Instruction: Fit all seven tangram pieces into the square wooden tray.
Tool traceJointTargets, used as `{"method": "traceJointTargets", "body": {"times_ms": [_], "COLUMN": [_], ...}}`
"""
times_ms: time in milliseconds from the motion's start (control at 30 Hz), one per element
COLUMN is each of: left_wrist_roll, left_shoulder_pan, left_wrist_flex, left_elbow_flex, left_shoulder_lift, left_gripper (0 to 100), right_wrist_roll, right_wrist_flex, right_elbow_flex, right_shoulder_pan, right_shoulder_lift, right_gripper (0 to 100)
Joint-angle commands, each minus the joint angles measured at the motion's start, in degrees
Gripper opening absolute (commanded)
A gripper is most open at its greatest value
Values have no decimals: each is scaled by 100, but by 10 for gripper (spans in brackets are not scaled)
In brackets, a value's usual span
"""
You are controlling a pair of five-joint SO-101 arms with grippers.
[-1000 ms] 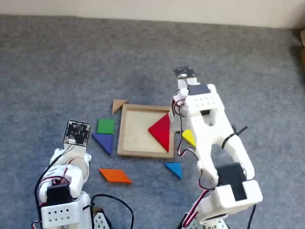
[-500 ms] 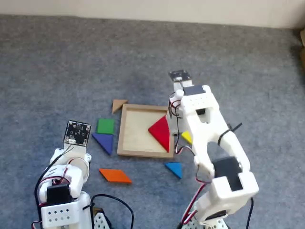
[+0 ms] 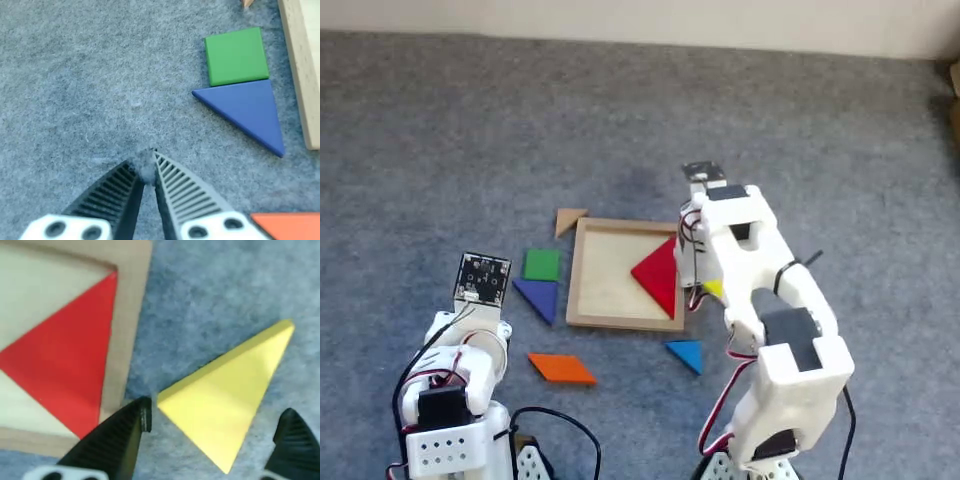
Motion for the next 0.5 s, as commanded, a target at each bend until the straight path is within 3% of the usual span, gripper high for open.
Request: {"method": "traceJointTargets", "body": {"times_ms": [0,467], "left_wrist_roll": [26,26], "left_shoulder_pan": [-57,-57], "left_wrist_flex": [26,26], "left_elbow_flex": [119,119], "left_shoulder_lift": [-163,-163], "left_gripper": [7,7], "right_wrist_roll": [-70,-70], "right_wrist_flex": [-268,-295], "right_elbow_flex": [-119,-84], "right_shoulder_pan": [154,180], "right_shoulder_lift": [-110,-75], "right_gripper": [372,371]}}
